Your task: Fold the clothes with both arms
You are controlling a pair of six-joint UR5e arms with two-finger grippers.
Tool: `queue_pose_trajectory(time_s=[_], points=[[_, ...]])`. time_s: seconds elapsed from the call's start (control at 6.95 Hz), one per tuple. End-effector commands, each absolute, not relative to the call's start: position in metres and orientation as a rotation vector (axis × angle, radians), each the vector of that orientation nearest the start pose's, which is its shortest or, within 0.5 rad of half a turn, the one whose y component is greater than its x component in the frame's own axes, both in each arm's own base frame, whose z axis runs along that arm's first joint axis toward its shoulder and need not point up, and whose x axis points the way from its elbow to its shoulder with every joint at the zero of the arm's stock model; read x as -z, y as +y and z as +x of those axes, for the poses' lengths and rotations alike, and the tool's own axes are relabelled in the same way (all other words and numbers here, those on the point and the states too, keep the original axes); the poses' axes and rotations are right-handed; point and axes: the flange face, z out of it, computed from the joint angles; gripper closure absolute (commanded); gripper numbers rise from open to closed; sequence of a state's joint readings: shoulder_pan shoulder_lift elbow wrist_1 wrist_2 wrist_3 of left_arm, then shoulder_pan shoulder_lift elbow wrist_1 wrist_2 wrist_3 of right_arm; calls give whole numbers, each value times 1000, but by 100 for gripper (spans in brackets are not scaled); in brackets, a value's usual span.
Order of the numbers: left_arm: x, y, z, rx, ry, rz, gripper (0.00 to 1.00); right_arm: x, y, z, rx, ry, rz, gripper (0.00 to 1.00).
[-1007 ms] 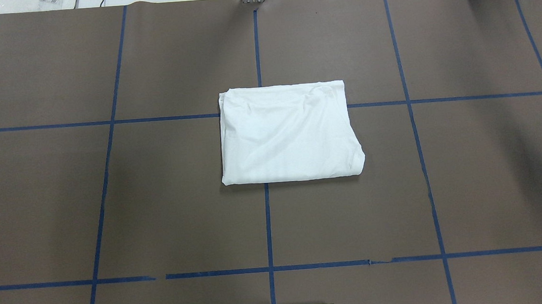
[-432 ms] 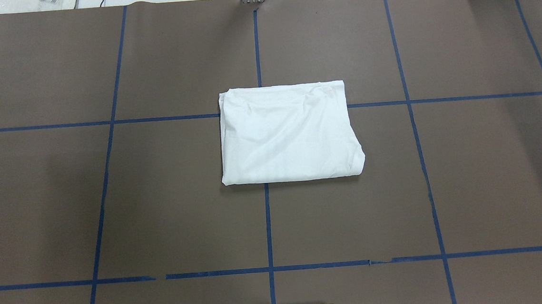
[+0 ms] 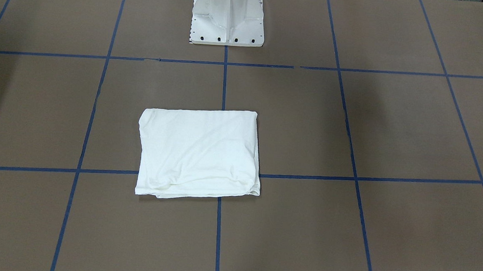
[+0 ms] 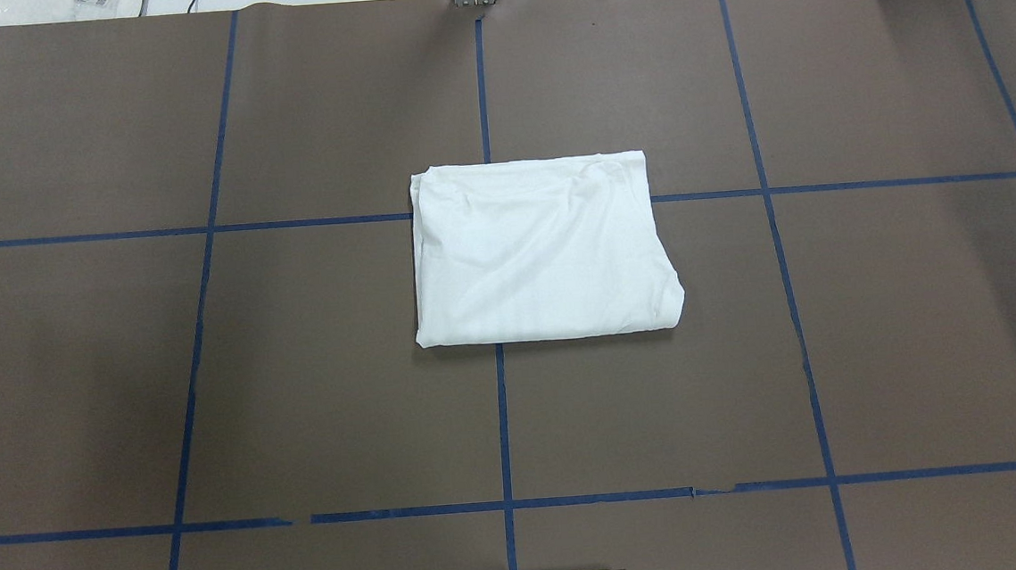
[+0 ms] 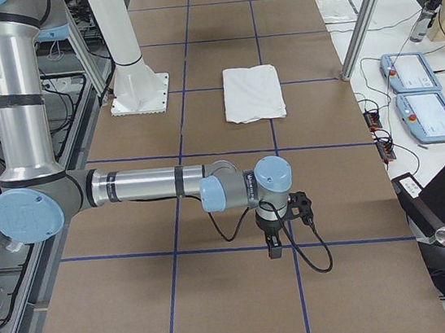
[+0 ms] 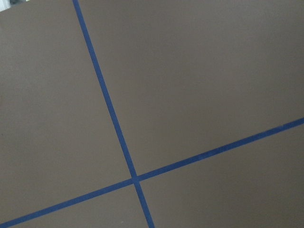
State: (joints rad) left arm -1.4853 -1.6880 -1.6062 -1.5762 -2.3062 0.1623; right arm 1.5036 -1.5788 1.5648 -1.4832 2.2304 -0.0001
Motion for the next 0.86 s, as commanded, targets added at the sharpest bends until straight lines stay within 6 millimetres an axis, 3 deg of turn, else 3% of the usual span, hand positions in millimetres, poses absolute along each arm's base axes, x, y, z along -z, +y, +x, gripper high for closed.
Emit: queue_pose_trajectory(time_s=[0.0, 0.72], points=[[-595, -526, -23, -296, 739, 126, 0, -659, -499, 38, 95, -671, 61, 0], [-607, -514, -65, -216, 734, 163, 0, -662, -489, 39, 108, -672, 61, 0]])
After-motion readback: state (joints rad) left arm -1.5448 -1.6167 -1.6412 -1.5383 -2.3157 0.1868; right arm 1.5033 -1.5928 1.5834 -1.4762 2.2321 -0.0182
